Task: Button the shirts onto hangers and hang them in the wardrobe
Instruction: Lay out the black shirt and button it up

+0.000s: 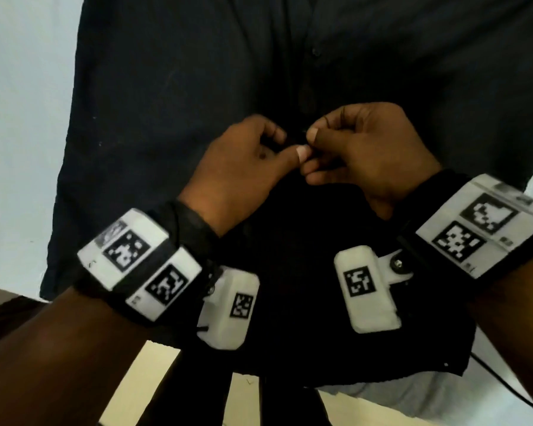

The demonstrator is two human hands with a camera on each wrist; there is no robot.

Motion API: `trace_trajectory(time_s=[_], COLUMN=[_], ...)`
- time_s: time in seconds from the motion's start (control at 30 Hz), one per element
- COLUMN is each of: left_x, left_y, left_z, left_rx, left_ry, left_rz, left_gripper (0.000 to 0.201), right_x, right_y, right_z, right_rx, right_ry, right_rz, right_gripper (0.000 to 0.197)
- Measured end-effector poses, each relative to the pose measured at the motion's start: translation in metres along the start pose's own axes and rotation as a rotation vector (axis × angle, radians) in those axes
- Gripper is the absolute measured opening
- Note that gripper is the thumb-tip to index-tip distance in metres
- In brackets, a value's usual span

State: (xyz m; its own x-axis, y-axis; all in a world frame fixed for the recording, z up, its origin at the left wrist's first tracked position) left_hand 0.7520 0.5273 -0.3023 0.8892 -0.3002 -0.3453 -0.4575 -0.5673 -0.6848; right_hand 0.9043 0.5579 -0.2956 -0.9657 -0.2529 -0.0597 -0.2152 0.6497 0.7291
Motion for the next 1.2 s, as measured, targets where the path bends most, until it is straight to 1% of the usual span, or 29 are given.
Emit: trace_trajectory(time_s=[0.1,0.17,0.2,0.23,0.27,0.3,0.33,0.4,0.47,0.5,0.53,0.57,0.67,0.73,0.8,0.87,0.97,1.03,1.1,1.2], left_x=[0.007,0.012,0.016,0.02,0.025,0.031,0.038,0.05,0.053,0.05,0.043,0.034,0.01,0.007,0.015,0.026,0.031,0.027,0.02,0.011], left_y=[0.015,0.022,0.025,0.028,0.03,0.03,0.031,0.032,0.034,0.036,0.037,0.037,0.031,0.023,0.019,0.019,0.019,0.022,0.024,0.034], left_z=[-0.029,-0.054,-0.065,-0.076,-0.087,-0.096,-0.105,-0.121,-0.131,-0.132,-0.13,-0.126,-0.105,-0.089,-0.076,-0.068,-0.061,-0.06,-0.062,-0.066], left_rx=[-0.025,-0.054,-0.049,-0.024,0.02,0.079,0.131,0.215,0.25,0.235,0.213,0.201,0.232,0.285,0.304,0.291,0.263,0.232,0.203,0.116], left_ry=[-0.001,-0.029,-0.046,-0.072,-0.1,-0.117,-0.11,-0.059,-0.005,0.001,-0.021,-0.07,-0.268,-0.319,-0.302,-0.282,-0.294,-0.28,-0.258,-0.216], left_rz=[0.263,0.318,0.327,0.343,0.377,0.415,0.442,0.451,0.426,0.404,0.386,0.379,0.378,0.382,0.415,0.486,0.532,0.469,0.381,0.188], left_gripper=[0.026,0.023,0.021,0.017,0.012,0.008,0.013,0.021,0.027,0.03,0.032,0.03,0.024,0.025,0.025,0.024,0.015,0.008,0.005,0.004], right_x=[0.001,0.0,0.001,0.005,0.011,0.018,0.024,0.028,0.023,0.02,0.017,0.015,0.01,0.01,0.01,0.009,0.016,0.025,0.034,0.041], right_y=[-0.006,-0.009,-0.01,-0.012,-0.016,-0.021,-0.026,-0.036,-0.043,-0.046,-0.048,-0.05,-0.052,-0.051,-0.049,-0.049,-0.051,-0.055,-0.057,-0.057], right_z=[-0.008,-0.021,-0.029,-0.037,-0.045,-0.052,-0.059,-0.064,-0.067,-0.068,-0.069,-0.071,-0.077,-0.08,-0.083,-0.086,-0.086,-0.085,-0.084,-0.083], right_rx=[-0.028,-0.078,-0.111,-0.134,-0.142,-0.132,-0.119,-0.12,-0.118,-0.119,-0.115,-0.111,-0.135,-0.163,-0.188,-0.214,-0.235,-0.24,-0.247,-0.266], right_ry=[-0.069,-0.123,-0.15,-0.159,-0.145,-0.121,-0.103,-0.114,-0.143,-0.154,-0.164,-0.177,-0.243,-0.26,-0.286,-0.324,-0.342,-0.316,-0.291,-0.314], right_rz=[-0.055,-0.142,-0.223,-0.336,-0.463,-0.582,-0.679,-0.756,-0.756,-0.728,-0.676,-0.612,-0.527,-0.536,-0.521,-0.496,-0.458,-0.458,-0.482,-0.505], right_gripper=[0.02,0.017,0.016,0.023,0.035,0.042,0.043,0.031,0.022,0.021,0.018,0.016,0.025,0.024,0.021,0.021,0.017,0.01,0.006,0.005])
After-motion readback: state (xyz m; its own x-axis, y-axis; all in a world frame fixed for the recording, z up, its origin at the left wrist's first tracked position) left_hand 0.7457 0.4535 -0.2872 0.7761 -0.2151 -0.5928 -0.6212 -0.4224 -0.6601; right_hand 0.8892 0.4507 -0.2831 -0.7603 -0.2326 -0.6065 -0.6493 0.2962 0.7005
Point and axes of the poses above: each hand's wrist, its own z-axis towards the middle knuckle, its own x-axis out of the palm, y = z × x, the point moved 6 cm from there along z, towards the middle knuckle, and after that the axes turned 5 degrees about -x, right-handed, at the moved point
